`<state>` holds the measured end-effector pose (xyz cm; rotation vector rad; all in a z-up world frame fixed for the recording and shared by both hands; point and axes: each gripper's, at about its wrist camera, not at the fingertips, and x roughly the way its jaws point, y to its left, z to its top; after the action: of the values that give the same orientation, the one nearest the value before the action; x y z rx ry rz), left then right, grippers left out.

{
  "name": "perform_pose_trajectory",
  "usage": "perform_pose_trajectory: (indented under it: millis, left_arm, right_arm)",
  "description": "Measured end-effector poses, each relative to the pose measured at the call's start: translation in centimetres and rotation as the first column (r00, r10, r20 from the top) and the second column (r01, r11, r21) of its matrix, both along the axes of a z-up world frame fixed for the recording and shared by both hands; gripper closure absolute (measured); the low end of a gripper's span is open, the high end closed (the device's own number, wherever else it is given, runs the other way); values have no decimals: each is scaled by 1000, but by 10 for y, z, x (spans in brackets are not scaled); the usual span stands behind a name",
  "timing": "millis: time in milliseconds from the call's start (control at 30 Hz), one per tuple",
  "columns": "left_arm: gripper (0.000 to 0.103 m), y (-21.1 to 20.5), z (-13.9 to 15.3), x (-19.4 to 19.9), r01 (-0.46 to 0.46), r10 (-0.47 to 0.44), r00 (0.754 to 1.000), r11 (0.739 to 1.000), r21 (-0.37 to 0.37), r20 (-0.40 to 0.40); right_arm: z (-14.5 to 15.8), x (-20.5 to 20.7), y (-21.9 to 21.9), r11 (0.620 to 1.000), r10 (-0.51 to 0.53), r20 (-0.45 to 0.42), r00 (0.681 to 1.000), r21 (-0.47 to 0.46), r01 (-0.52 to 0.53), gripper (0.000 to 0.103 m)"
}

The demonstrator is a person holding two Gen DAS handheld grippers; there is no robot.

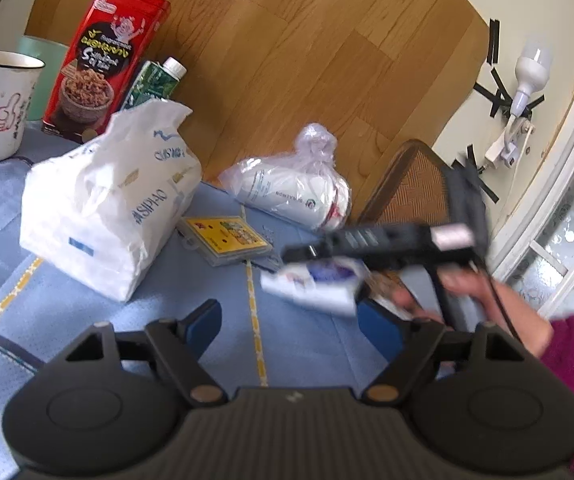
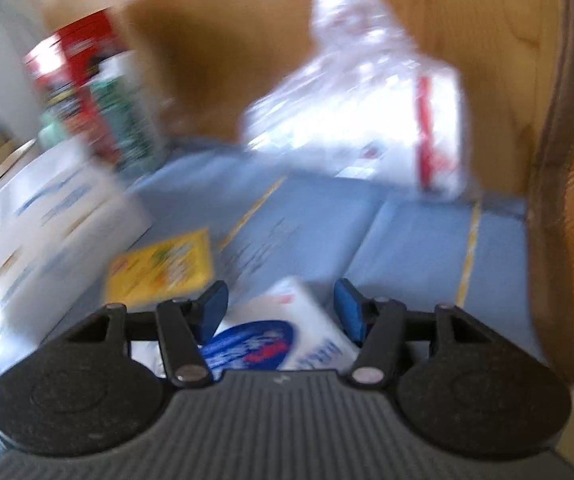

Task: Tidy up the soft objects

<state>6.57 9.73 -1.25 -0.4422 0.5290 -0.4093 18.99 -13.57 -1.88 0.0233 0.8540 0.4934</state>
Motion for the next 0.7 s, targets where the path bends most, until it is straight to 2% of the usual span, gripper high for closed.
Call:
perform_pose_trajectory:
  millis: [167, 233, 367, 467, 533, 700]
  left_arm:
    - [25, 10, 1, -1, -46, 46, 999, 998, -36, 2]
    - [25, 13, -1, 1, -59, 59, 998, 997, -49, -15]
    - [25, 15, -2, 3, -68, 67, 997, 996, -50, -26]
    - [25, 13, -1, 3, -64, 63, 998, 997, -41, -20]
    - [25, 11, -1, 3, -58, 58, 998, 998, -33, -16]
    - [25, 8, 0, 3, -44, 43, 999, 999, -22, -9]
  right_arm:
    - [-1, -65, -3, 987, 153, 18, 988, 53, -154, 43]
    - [5, -73, -2, 987, 143, 69, 987, 58, -147, 43]
    - [24, -43, 12, 992, 65, 131, 989, 101, -79, 42]
    - [19, -1, 34, 994, 54, 68, 996, 92, -60, 41]
    - [11, 24, 54, 998, 40, 32, 999, 39, -42, 41]
    - [-8, 46, 79, 997, 67, -26, 997, -28, -67, 39]
